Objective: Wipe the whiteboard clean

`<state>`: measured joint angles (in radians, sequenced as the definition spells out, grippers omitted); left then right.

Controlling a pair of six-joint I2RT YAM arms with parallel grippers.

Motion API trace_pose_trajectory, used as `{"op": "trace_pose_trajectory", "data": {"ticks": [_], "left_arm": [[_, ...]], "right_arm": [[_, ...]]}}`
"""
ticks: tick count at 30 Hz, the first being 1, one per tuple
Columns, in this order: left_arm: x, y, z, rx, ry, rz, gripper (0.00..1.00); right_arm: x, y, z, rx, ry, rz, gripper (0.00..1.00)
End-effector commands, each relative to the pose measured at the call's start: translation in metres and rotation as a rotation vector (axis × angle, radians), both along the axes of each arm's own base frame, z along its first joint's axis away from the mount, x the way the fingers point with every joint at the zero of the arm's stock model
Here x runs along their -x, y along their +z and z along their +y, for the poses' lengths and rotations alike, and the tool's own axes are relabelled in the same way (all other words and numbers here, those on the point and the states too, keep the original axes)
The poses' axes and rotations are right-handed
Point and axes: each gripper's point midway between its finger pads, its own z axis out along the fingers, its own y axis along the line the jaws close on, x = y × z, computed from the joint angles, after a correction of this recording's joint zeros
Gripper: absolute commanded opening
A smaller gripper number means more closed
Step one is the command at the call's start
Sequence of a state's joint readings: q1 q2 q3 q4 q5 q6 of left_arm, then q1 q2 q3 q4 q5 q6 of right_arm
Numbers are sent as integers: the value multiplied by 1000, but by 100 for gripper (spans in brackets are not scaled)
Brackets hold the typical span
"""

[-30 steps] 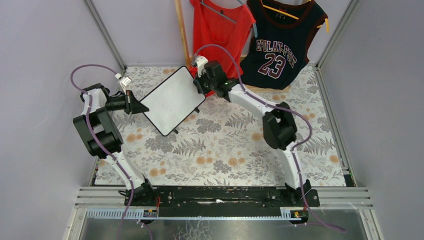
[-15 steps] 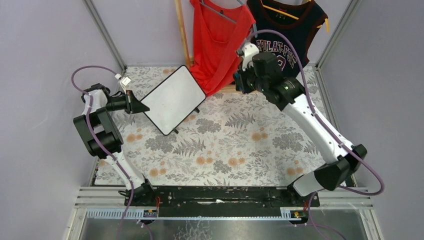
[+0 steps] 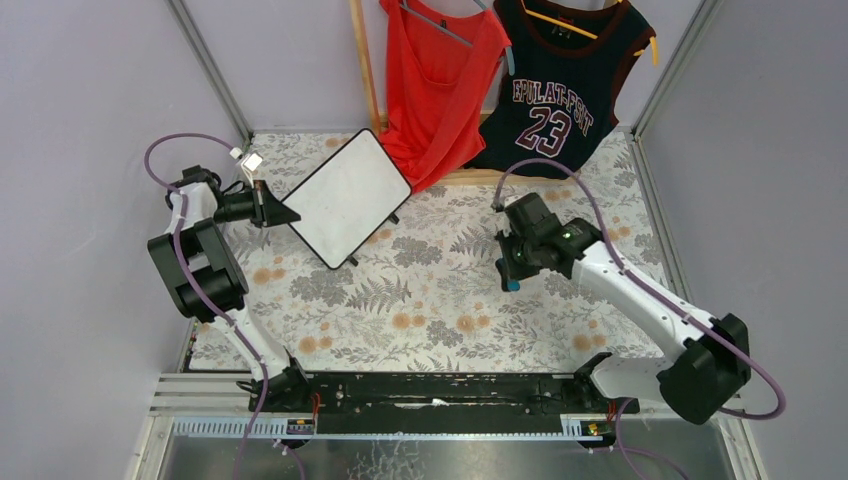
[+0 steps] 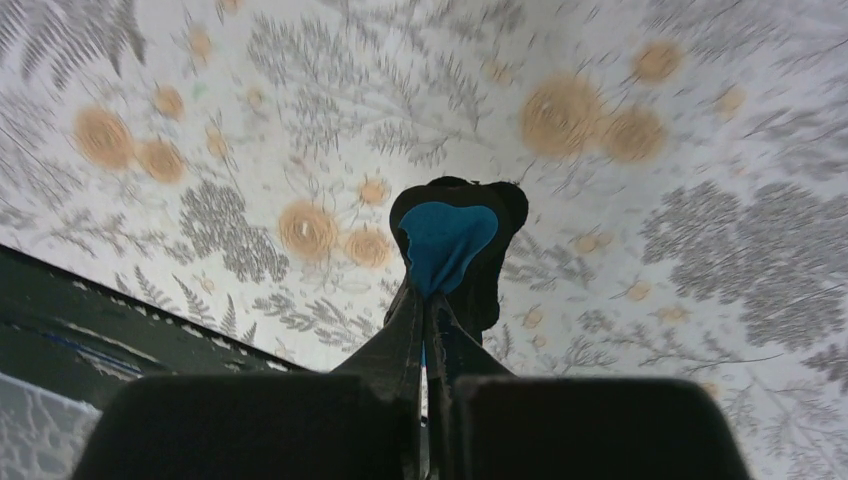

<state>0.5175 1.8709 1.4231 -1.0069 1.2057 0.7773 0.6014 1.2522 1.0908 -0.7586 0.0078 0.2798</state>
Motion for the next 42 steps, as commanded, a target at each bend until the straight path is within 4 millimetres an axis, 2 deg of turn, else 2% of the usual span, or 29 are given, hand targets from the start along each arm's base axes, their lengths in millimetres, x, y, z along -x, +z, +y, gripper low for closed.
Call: {"op": "trace_pose_trajectory", "data": {"ticks": [1, 7, 10, 18, 27, 29, 31, 36, 38, 41, 42], "left_arm": [[-6, -16, 13, -108, 44, 13, 0], [-3, -17, 11, -108, 48, 21, 0], [-2, -17, 11, -112, 50, 21, 0], [-4, -16, 13, -118, 56, 26, 0], [-3, -20, 14, -122, 55, 35, 0], [-4, -20, 14, -127, 57, 34, 0], [-3, -20, 14, -126, 57, 37, 0], [-4, -21, 14, -124, 56, 36, 0], [-4, -20, 14, -121, 56, 36, 0], [-4, -21, 13, -116, 54, 37, 0], [-4, -20, 14, -116, 55, 37, 0]], "right_arm": [[9, -22, 26, -46, 16, 35, 0], [5, -57, 46, -42, 43, 59, 0], [2, -72, 48, -23, 43, 70, 0], [-5, -94, 50, 19, 42, 100, 4], [-5, -106, 52, 42, 38, 141, 28], [-5, -106, 54, 37, 38, 144, 34], [-5, -104, 55, 29, 40, 144, 36], [-5, -88, 60, 1, 49, 128, 50], [-4, -80, 61, -6, 59, 118, 50], [5, -67, 75, -96, 114, 133, 51], [4, -65, 73, -79, 95, 121, 51]]}}
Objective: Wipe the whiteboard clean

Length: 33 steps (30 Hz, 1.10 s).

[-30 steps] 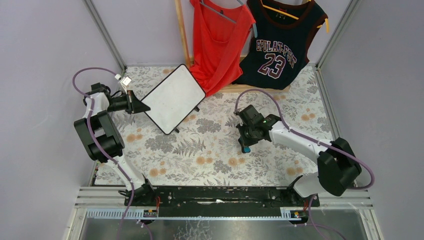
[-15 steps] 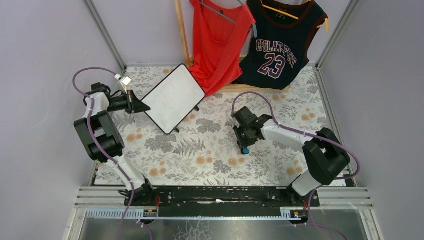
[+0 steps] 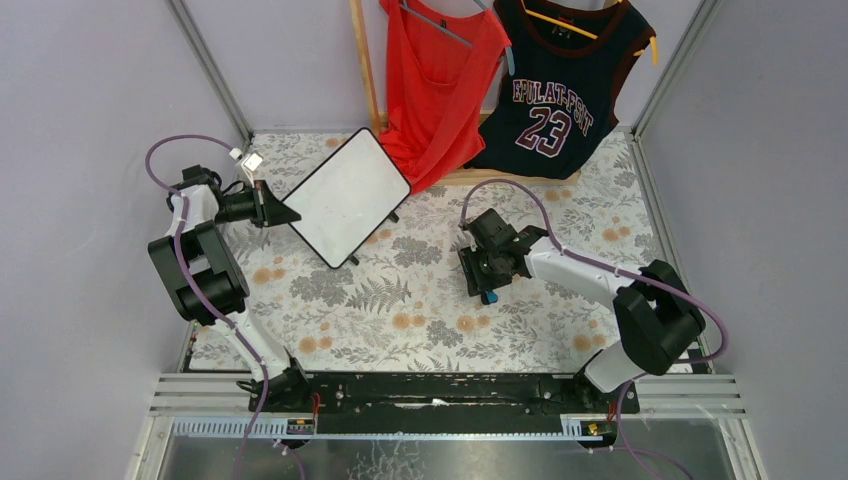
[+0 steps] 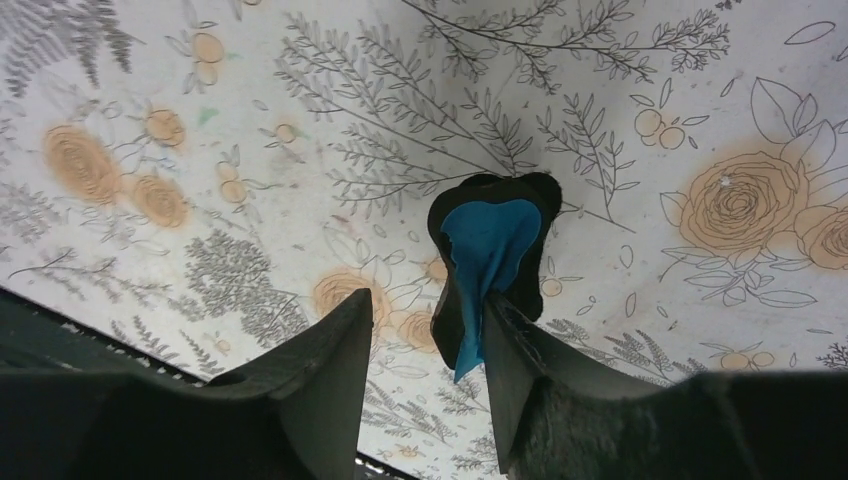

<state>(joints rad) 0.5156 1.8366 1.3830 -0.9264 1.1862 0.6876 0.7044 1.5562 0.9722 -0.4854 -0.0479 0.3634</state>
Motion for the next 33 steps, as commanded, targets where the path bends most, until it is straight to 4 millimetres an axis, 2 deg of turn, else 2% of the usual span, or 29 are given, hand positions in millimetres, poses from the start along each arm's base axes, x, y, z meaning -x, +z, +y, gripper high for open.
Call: {"op": "trace_pose_trajectory", "data": {"ticks": [1, 2, 4, 5, 6, 7, 8, 10, 11, 12, 13, 15, 16, 17, 19, 23, 27, 32, 33], "left_arm": [[-3, -20, 13, -109, 21, 23, 0], [-3, -21, 13, -109, 21, 24, 0], [-3, -22, 13, -106, 21, 26, 0], [-3, -23, 13, -105, 22, 28, 0], [-3, -23, 12, -102, 22, 28, 0], [-2, -23, 12, -100, 23, 29, 0], [-2, -23, 12, -100, 22, 27, 0], [-2, -24, 12, -98, 26, 28, 0], [-2, -24, 12, -98, 26, 29, 0], [-2, -24, 12, -99, 26, 28, 0], [-2, -24, 12, -101, 26, 26, 0], [-1, -24, 12, -103, 25, 26, 0], [-1, -25, 12, -104, 25, 29, 0], [-1, -26, 12, -105, 25, 30, 0], [-2, -27, 12, -105, 25, 34, 0], [-2, -28, 12, -101, 24, 34, 0], [-3, -29, 13, -98, 27, 40, 2], [-5, -27, 15, -110, 32, 38, 3], [-5, -26, 15, -109, 34, 38, 4]], "right_arm": [[-3, 41, 19, -61, 29, -83, 51], [-1, 41, 16, -20, 50, -92, 51], [7, 42, 26, -84, 85, -67, 51], [-7, 40, 13, 8, 2, -143, 50], [-7, 38, 3, 118, -4, -174, 50], [0, 35, 6, 149, 46, -147, 50], [6, 32, 17, 101, 88, -112, 49], [2, 28, 14, 118, 9, -159, 48], [5, 27, 21, 94, 20, -146, 49], [13, 27, 36, -1, 70, -91, 49], [13, 26, 38, -32, 23, -94, 48], [4, 25, 23, 87, -16, -198, 49], [11, 21, 27, 67, 25, -134, 51], [10, 19, 25, 36, 5, -104, 48], [1, 23, 15, 75, -52, -181, 48], [2, 25, 16, 38, -32, -147, 51], [2, 16, 4, 126, -32, -130, 54], [11, 4, 7, 128, 6, -67, 56], [19, 4, 22, 30, 50, -6, 57]]}}
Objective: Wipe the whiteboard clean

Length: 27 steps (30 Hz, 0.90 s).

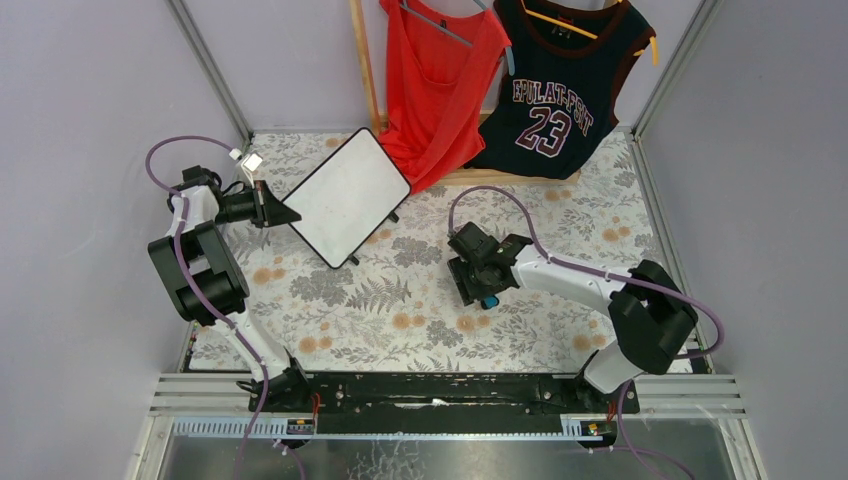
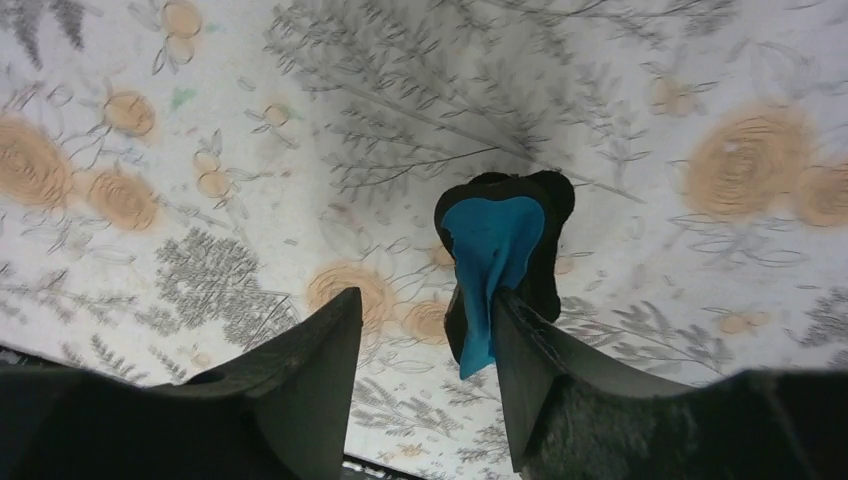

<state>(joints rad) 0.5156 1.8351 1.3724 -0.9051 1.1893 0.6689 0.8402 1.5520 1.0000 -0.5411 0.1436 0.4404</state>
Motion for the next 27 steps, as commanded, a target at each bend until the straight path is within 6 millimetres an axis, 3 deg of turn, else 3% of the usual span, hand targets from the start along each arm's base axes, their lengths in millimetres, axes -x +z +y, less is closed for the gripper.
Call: {"op": "trace_pose_trajectory", "data": {"ticks": [1, 2, 3, 4, 5, 7, 9, 11, 13, 14, 15, 16, 18, 27], "left_arm": [[-4, -24, 15, -115, 28, 37, 4], [-4, -23, 16, -119, 29, 36, 4], [-4, -23, 16, -121, 30, 35, 4], [-4, -23, 16, -122, 30, 34, 4], [-4, -22, 16, -122, 30, 35, 4], [-3, -24, 15, -118, 29, 37, 4], [-3, -25, 14, -113, 29, 43, 4], [-3, -24, 14, -112, 28, 42, 4], [-2, -25, 13, -111, 27, 41, 4], [-2, -24, 13, -113, 28, 41, 4], [-2, -24, 14, -115, 29, 41, 4], [-2, -24, 14, -118, 29, 41, 4], [-3, -24, 14, -119, 30, 41, 4], [-3, -24, 14, -116, 31, 43, 4]], "right_arm": [[23, 1, 35, -276, 96, 185, 56], [26, 9, 47, -427, 60, 230, 57], [11, 10, 41, -402, -22, 168, 60], [-12, 6, 18, -224, -90, 26, 61], [-14, 5, 4, -88, -83, -13, 64], [-10, 6, 0, -68, -63, 12, 62], [-16, 15, -3, -41, -91, -84, 61], [-12, 20, 8, -122, -32, -44, 64], [-22, 26, -7, -51, -112, -153, 63], [-21, 28, -7, -27, -90, -166, 68], [-15, 25, 4, -108, -42, -86, 73], [-12, 21, 8, -204, -56, -16, 69], [-18, 17, -2, -177, -118, -70, 68], [-10, 21, 7, -209, -57, -11, 66]]}}
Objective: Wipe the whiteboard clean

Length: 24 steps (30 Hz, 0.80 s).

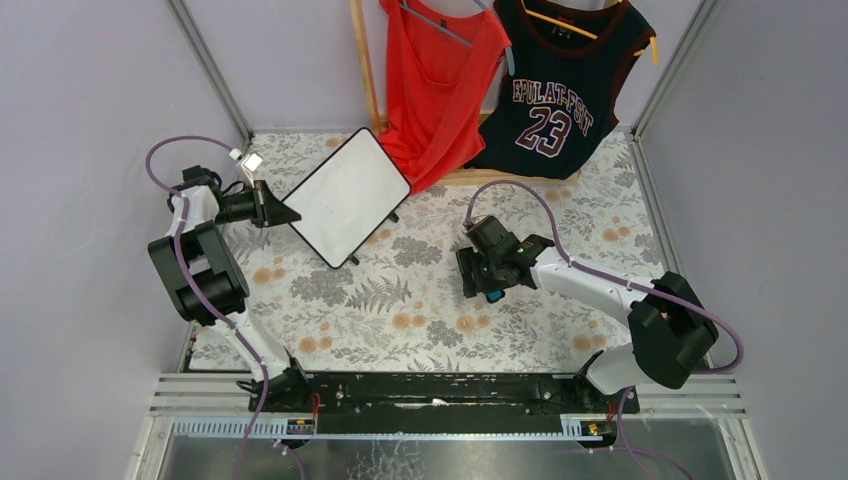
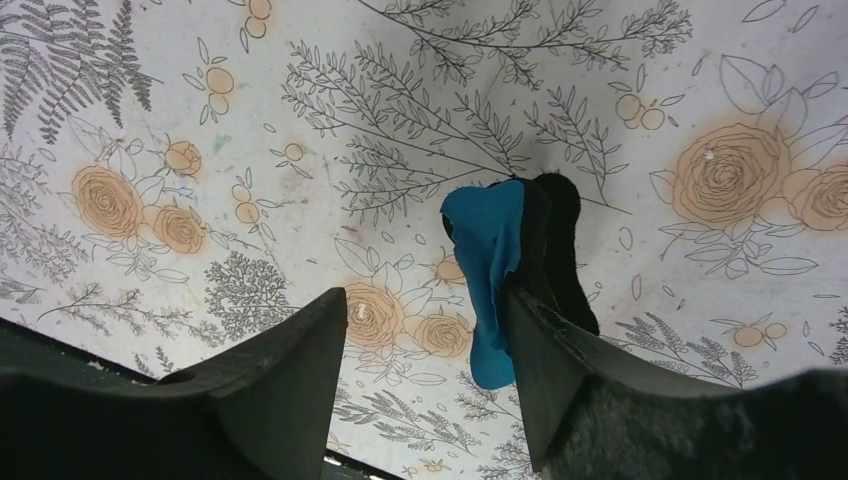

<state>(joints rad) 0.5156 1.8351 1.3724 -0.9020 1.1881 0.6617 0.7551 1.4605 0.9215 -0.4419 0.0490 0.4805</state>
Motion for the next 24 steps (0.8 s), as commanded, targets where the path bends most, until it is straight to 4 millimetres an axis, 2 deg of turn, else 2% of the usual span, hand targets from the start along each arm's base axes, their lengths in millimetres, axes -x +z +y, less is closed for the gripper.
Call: {"op": "trace_pose_trajectory", "data": {"ticks": [1, 8, 11, 12, 14, 15, 17, 19, 21, 24], "left_arm": [[-3, -23, 14, -117, 28, 40, 4], [-2, -23, 14, -121, 27, 38, 4], [-1, -25, 14, -123, 26, 39, 4], [-1, -25, 14, -122, 26, 40, 4], [-2, -24, 14, -119, 26, 40, 4], [-2, -24, 14, -120, 26, 38, 4], [-1, -24, 14, -120, 26, 37, 4], [-1, -24, 13, -117, 25, 37, 4], [-1, -24, 14, -120, 26, 39, 4], [0, -24, 14, -130, 25, 37, 4]], "right_arm": [[3, 12, 14, -78, 47, 9, 67], [14, -1, 25, -121, 64, 103, 65], [3, -13, -13, 215, 11, 15, 61], [6, -14, -7, 192, 45, 33, 61], [16, -11, 20, -33, 91, 80, 61], [15, -11, 20, -57, 48, 66, 61], [14, -13, 11, 16, 47, 62, 61], [11, -10, 10, 10, 25, 65, 55], [5, 3, 9, -42, -6, -13, 54], [-3, 21, -1, -2, -11, -75, 55]]}}
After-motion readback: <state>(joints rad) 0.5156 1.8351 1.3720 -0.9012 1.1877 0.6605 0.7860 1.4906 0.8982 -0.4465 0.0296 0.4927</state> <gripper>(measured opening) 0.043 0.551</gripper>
